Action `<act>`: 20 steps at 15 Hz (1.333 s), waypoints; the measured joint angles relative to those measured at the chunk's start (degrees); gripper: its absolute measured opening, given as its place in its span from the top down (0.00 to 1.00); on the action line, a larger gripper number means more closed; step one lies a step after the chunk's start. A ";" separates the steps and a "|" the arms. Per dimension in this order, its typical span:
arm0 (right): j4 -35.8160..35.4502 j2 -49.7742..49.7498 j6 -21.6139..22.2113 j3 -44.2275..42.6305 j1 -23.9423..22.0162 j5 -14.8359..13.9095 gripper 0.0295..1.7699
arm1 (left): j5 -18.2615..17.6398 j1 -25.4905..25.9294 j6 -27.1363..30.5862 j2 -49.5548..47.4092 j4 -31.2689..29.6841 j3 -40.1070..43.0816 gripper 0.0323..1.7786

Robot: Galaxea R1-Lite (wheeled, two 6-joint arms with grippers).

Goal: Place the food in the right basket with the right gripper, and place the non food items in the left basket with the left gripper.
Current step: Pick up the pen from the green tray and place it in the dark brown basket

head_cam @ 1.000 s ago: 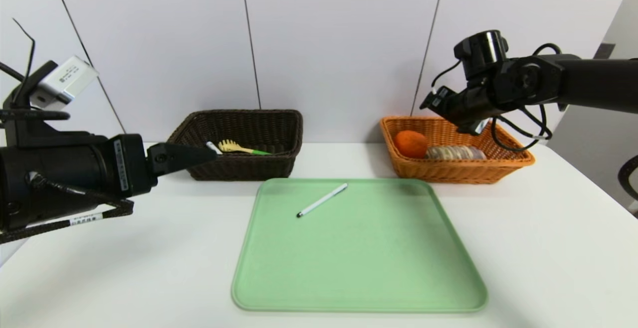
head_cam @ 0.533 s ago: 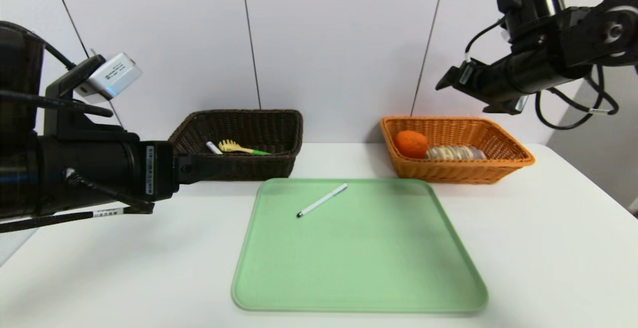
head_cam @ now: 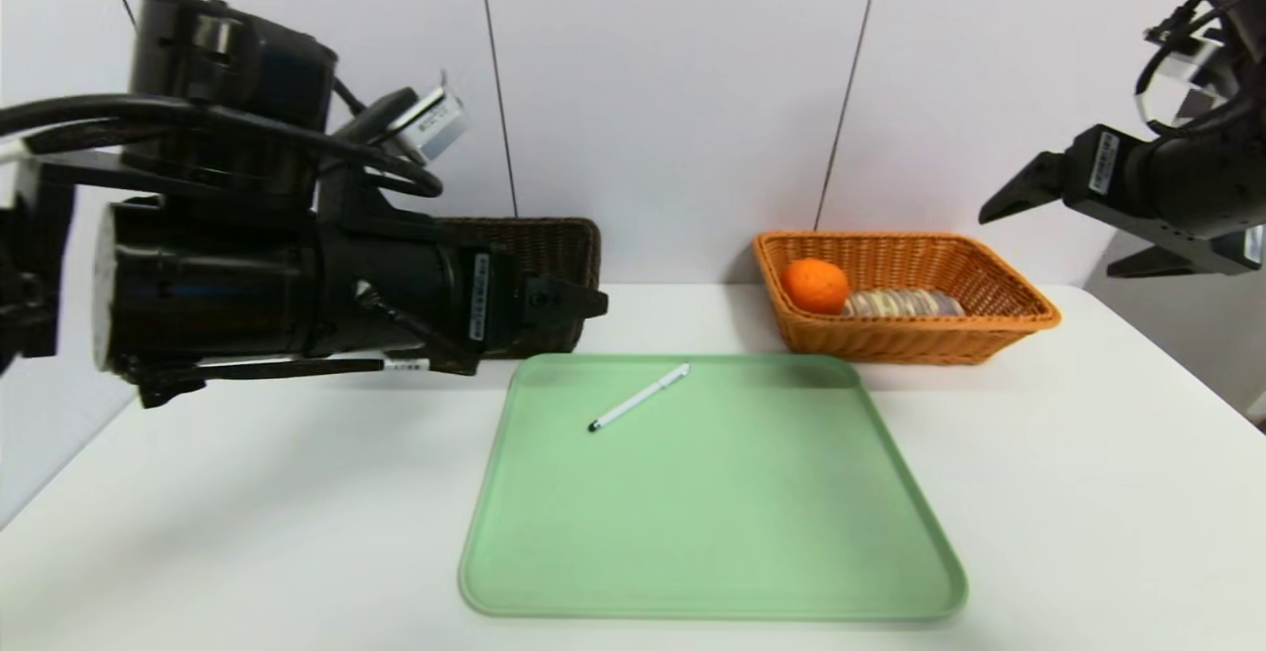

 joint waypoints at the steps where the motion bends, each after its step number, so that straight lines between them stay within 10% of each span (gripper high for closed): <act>1: 0.00 -1.88 0.05 2.12 -0.18 0.13 0.04 | -0.30 -0.78 0.00 2.06 0.07 -1.34 0.05; 8: -0.22 -10.72 1.23 9.11 0.28 3.55 0.04 | -9.90 -2.74 11.19 13.86 -3.25 -4.84 0.05; 20: -12.42 -15.58 4.16 18.81 -1.76 10.62 0.04 | -0.11 -1.55 25.19 27.98 -11.85 -4.75 0.05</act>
